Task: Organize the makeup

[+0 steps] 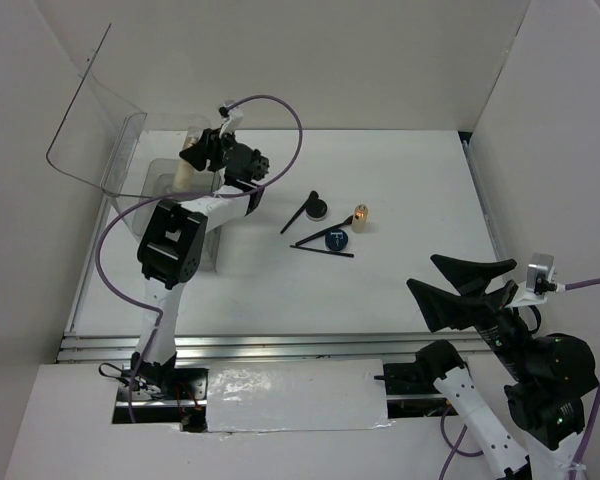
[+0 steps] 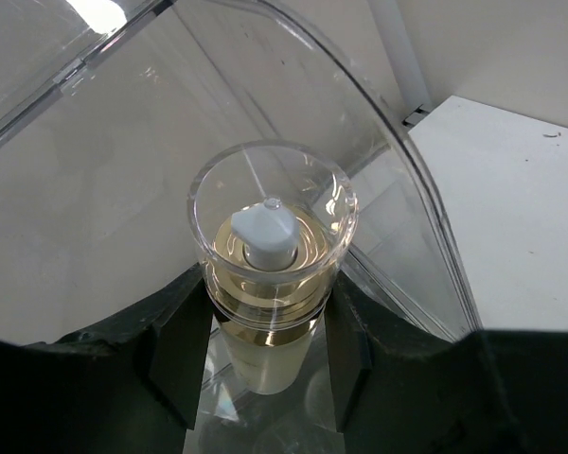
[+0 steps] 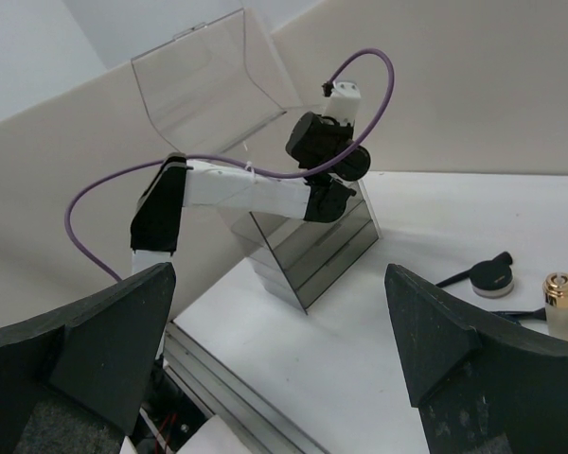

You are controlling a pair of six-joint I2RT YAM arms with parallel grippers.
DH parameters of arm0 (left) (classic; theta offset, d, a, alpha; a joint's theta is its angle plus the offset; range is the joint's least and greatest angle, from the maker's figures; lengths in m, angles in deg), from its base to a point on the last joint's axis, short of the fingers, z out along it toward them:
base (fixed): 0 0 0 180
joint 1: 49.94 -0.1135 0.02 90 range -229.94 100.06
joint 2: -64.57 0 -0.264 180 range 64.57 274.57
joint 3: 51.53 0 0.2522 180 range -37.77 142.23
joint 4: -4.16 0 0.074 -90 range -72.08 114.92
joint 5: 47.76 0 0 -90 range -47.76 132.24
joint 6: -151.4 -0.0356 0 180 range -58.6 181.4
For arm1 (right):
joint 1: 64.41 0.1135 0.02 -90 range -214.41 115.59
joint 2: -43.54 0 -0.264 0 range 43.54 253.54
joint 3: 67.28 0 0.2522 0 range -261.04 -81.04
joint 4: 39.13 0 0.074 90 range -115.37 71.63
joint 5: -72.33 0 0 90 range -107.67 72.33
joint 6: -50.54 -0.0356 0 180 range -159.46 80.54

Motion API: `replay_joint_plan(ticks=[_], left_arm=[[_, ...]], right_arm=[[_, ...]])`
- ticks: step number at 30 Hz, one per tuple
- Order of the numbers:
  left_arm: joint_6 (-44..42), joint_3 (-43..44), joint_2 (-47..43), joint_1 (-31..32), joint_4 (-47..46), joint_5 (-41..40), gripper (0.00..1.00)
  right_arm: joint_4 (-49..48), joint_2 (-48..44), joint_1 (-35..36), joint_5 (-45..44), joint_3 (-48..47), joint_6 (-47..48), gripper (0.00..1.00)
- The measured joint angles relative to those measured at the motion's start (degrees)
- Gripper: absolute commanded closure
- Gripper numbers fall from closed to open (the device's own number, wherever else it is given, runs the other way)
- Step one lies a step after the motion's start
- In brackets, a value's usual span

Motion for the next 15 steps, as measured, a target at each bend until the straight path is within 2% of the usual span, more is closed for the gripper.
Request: replay_joint_plan(ticks=[8,15], left_arm=[[-0.31,-0.70,-0.07,-0.68,-0.74,-0.66,1.00],[-4.50,9.49,-0.09,2.03,-0.96,-0.83,1.00]], right_arm=[[-0.02,0.00,0.13,0.02,0.33,-0.02,0.00],[-0.02,0.04,0.15,0.02,0.33,-0.02,0.00]])
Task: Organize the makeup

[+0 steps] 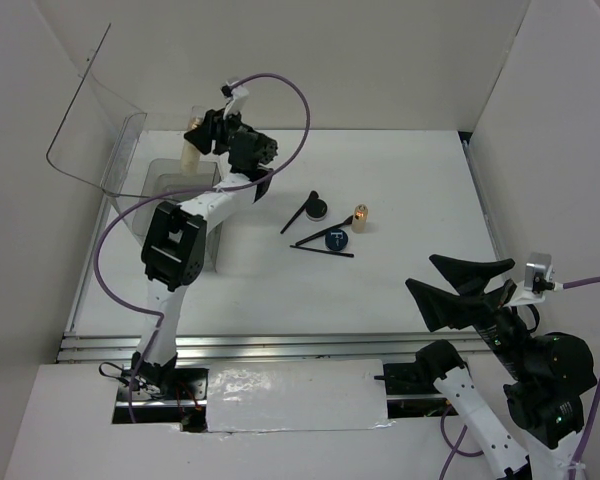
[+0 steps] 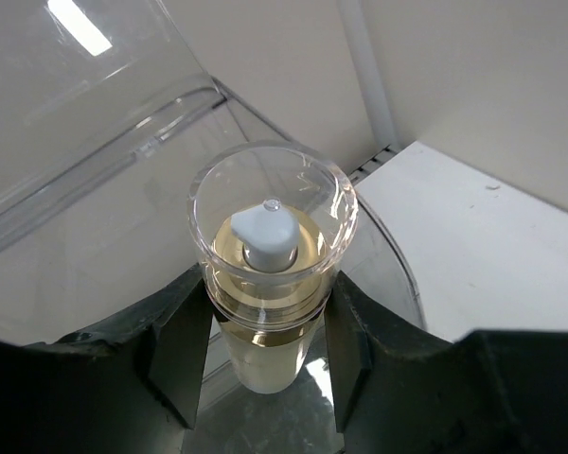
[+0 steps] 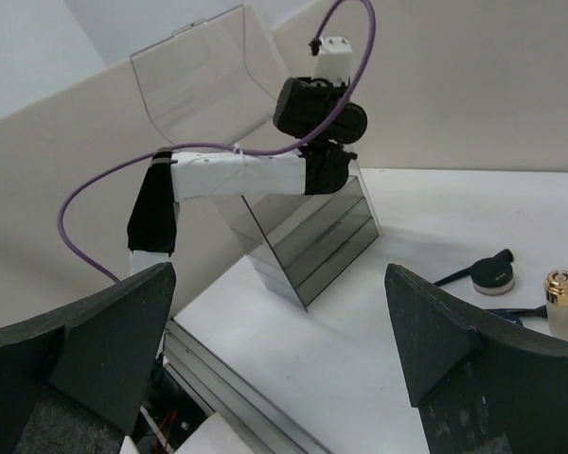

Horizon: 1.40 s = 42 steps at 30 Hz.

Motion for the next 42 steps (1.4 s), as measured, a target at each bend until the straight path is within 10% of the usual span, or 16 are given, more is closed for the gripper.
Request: replay_joint_plan(ticks=[11,23,31,42], left_arm=[[-15.50,20.35,2.80,3.21,-0.68,-0.28,1.00],[-31.32,19.50,-5.42,5.09,-1.49,-1.22,1.00],[-31.34,10.38,-16.65,12.00,-2.16,-1.62,1.00],[-18.88,32.70,-18.80,35.63,10.47,-1.77,1.00]], right_arm=[[0.00,0.20,0.00,0.26,0.00,0.00,0.00],[0.00,0.85,0.00,0.04,-0.17,0.04,0.00],[0.02,2.32,0.04,-0.85,-0.66,0.04,0.00],[0.74,4.28,0.11,-2.10,-1.20,0.24,0.00]])
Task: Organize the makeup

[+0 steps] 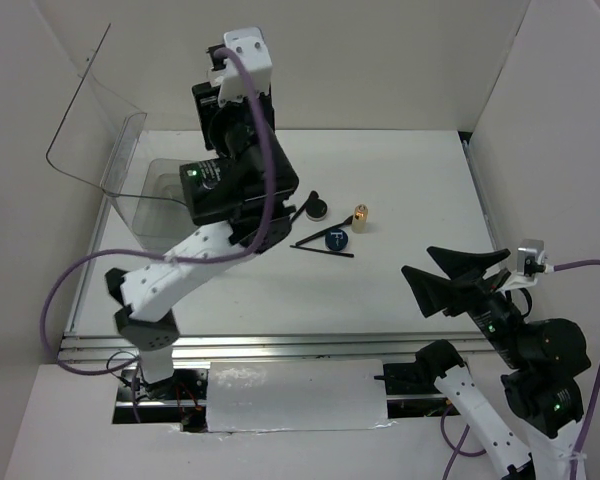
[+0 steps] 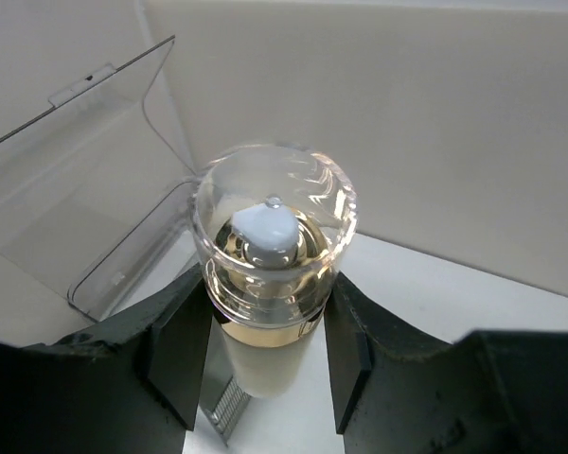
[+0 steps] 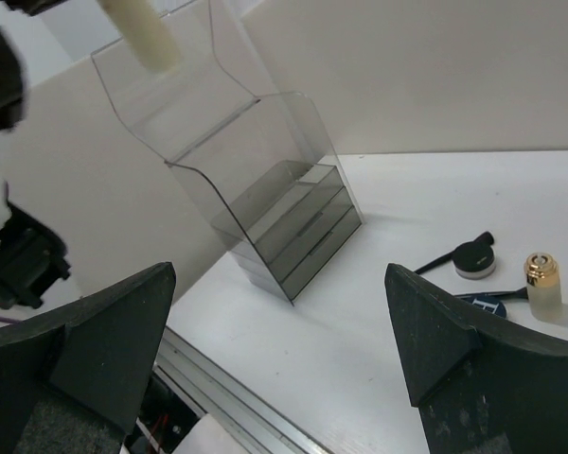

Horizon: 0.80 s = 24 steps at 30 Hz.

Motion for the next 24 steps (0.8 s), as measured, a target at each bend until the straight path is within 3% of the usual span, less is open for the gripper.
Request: replay_joint_plan(ticks=[4,8,11,14,18,21,24], left_arm=[[24.85,-5.20,-11.72,6.56,30.53,1.40,1.00],[36.83,-9.31,-20.46,4.92,44.46,4.00,1.00],[49.96,1.46,-16.65,-2.93,61.05,7.69,1.00],[66.88,11.08,-11.17,-13.51,78.86,20.39,1.00],[80.56,-2.19,-11.43,-22.21,91.67,32.96,1.00],[89.61,-0.66,-5.05,-26.67,101.70,41.33,1.00],[95.82,-6.32,-3.91,-29.20,102.90,44.22,1.00]], right_arm=[[1.95,0.13,0.04,-1.81,-2.64,0.42,0.00],[2.82,0.15,0.11,-3.41,-6.12,1.03,0.00],[2.73,0.15,0.11,-4.11,-6.84,1.03,0.00],[3.28,0.61,0.11,-4.33,-6.80,0.98,0.00],[4.02,1.51,0.11,-4.39,-6.71,0.96,0.00],[3.96,1.95,0.11,-4.39,-6.36,0.79,0.00],[3.96,2.32,0.11,-4.39,-5.57,0.83,0.00]])
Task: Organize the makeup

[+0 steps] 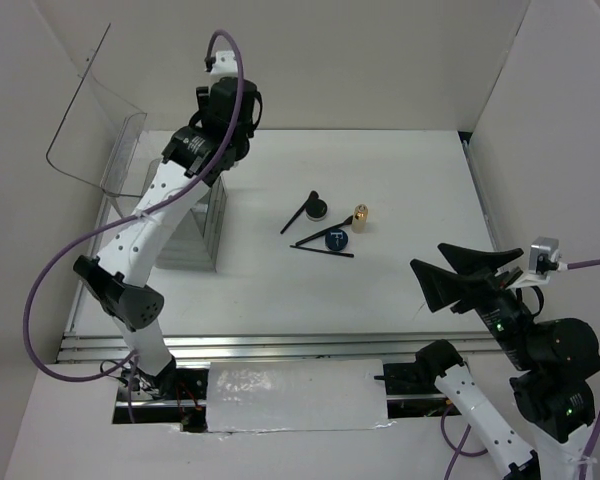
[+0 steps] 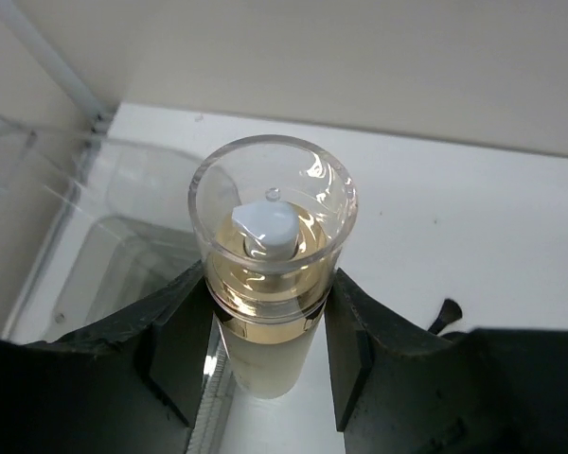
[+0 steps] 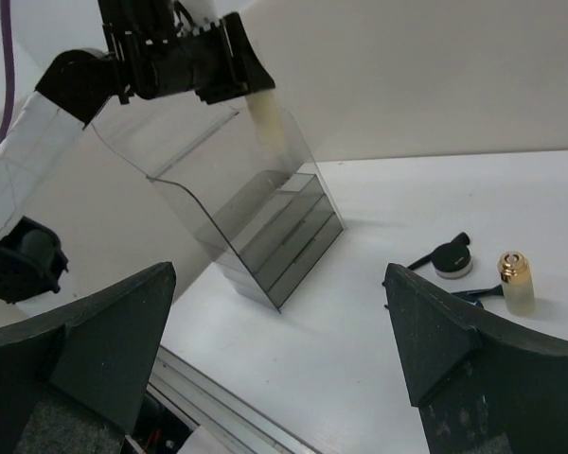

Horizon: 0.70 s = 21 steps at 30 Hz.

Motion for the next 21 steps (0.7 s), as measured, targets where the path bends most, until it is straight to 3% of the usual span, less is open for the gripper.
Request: replay_joint_plan(ticks=[3,6,12,21], left_arm=[[6.03,-9.38,-3.28,-1.42,-0.20,0.74,1.00],[11.54,-11.43,-5.27,-2.40,0.02,-0.63,1.00],[19.41,-18.64,-13.44,-3.82,-8.00,-10.12,1.00],[18.97,-26.69,-15.61,-4.44,-21.84,-23.93,1.00]], right_arm=[[-0.04,0.35,0.00,0.00,0.87,0.20,0.00],[-0.20,0.70,0.00,0.46,1.95,0.48,0.00],[-0.46,1.31,0.00,1.75,3.02,0.68,0.00],[-1.73,0.87,0.00,2.64,5.35,0.87,0.00]])
